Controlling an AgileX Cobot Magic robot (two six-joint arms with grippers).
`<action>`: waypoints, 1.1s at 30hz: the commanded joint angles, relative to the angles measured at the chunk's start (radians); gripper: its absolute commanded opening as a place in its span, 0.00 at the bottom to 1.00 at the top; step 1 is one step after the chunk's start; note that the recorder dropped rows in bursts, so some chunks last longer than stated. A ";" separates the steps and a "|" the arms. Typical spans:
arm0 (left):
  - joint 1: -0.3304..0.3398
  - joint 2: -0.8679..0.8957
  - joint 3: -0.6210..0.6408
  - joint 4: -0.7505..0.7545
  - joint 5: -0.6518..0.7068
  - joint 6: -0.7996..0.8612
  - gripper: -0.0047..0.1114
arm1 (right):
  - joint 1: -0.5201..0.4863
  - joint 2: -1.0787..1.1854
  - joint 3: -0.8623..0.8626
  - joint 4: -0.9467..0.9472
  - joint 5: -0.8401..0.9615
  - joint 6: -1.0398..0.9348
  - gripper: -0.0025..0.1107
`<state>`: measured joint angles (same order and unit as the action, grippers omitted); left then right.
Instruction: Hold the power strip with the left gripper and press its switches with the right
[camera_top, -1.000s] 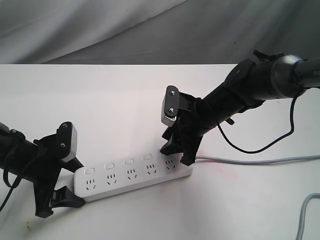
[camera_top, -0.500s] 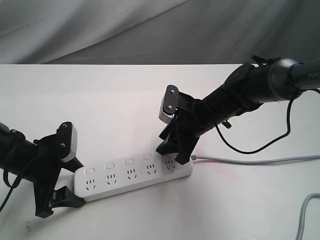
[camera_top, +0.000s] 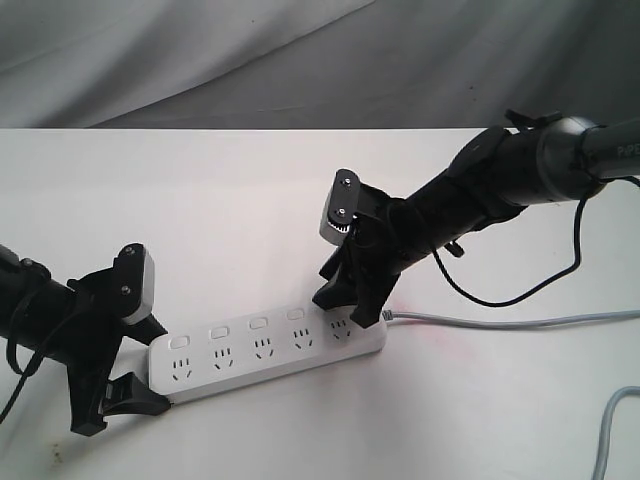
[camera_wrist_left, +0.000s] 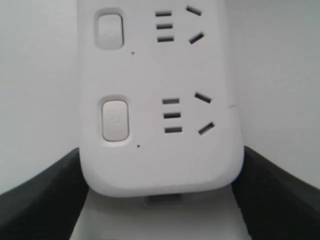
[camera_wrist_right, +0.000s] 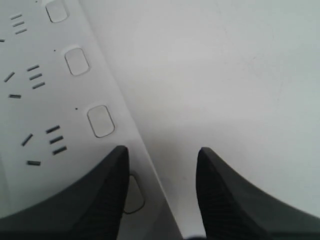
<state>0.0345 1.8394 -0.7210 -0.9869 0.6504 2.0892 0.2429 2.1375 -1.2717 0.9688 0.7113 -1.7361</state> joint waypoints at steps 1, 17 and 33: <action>-0.003 -0.001 -0.005 -0.006 0.004 0.003 0.50 | -0.013 0.066 0.019 -0.121 -0.056 -0.013 0.38; -0.003 -0.001 -0.005 -0.006 0.004 0.003 0.50 | -0.009 0.009 0.019 -0.067 -0.045 -0.010 0.38; -0.003 -0.001 -0.005 -0.006 0.004 0.003 0.50 | -0.009 -0.319 0.086 -0.045 -0.073 0.014 0.12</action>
<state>0.0345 1.8394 -0.7210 -0.9869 0.6504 2.0892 0.2371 1.8859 -1.2283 0.9102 0.6554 -1.7251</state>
